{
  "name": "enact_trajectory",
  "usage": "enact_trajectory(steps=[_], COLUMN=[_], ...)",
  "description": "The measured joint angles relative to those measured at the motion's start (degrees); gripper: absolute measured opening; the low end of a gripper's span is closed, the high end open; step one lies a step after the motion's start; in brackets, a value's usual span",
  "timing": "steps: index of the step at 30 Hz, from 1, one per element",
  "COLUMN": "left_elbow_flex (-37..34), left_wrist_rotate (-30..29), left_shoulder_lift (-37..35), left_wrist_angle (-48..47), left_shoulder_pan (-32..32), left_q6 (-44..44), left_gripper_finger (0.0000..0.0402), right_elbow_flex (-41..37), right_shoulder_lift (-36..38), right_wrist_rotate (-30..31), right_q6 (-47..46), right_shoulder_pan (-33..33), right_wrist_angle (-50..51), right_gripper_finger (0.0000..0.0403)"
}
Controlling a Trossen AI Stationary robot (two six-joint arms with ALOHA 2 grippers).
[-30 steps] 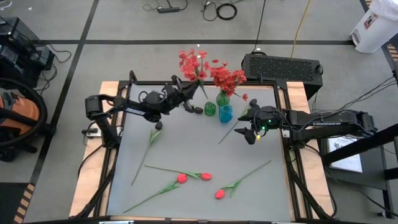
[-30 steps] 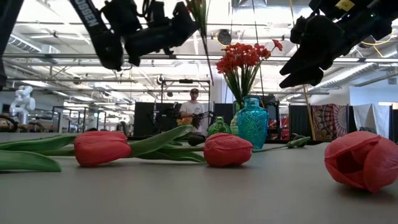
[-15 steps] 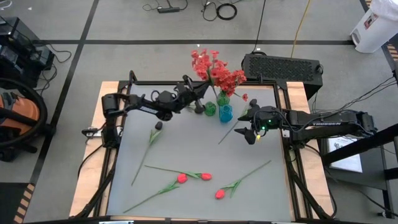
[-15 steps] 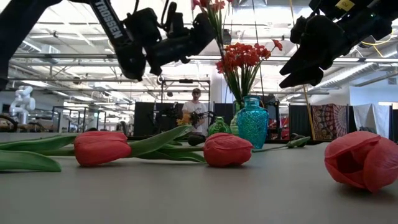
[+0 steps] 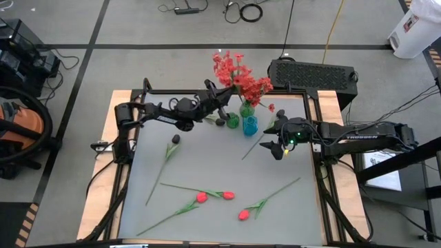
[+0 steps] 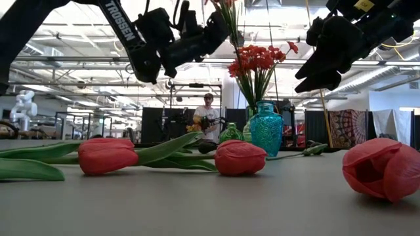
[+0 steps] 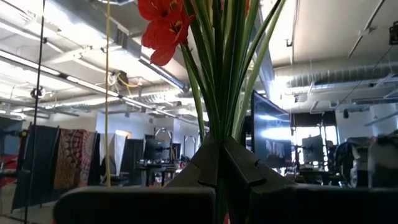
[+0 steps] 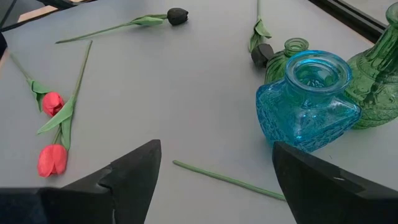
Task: Sort flowers into vase by color
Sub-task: Put the red flowers into the top green vase
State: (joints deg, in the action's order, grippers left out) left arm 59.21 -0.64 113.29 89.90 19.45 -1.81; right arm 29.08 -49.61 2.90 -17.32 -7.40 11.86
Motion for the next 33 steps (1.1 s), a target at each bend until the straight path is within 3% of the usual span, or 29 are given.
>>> enact_trajectory(steps=[13, 18, 21, 33], left_elbow_flex=[1.38, 1.54, 1.54, 1.54], left_wrist_rotate=[0.24, 0.26, 0.52, 2.12], left_shoulder_lift=[2.87, 2.84, 2.84, 2.82], left_wrist_angle=[-0.08, 0.18, 0.1, 0.09], left_shoulder_pan=[1.1, 1.1, 1.1, 1.1], left_q6=[-0.04, -0.06, -0.06, 0.01], left_gripper_finger=[0.0008, 0.0008, 0.0008, 0.0008], right_elbow_flex=[-0.02, -0.02, 0.0, 0.0], right_shoulder_lift=[-0.01, -0.01, 0.0, 0.0], right_wrist_rotate=[0.0, 0.26, 0.24, 0.24], right_q6=[0.13, 19.37, 25.78, 25.1], right_shoulder_pan=[0.01, -0.15, -0.13, -0.11], right_wrist_angle=[0.0, -0.01, 0.0, -0.79], right_gripper_finger=[0.0299, 0.0299, 0.0299, 0.0299])
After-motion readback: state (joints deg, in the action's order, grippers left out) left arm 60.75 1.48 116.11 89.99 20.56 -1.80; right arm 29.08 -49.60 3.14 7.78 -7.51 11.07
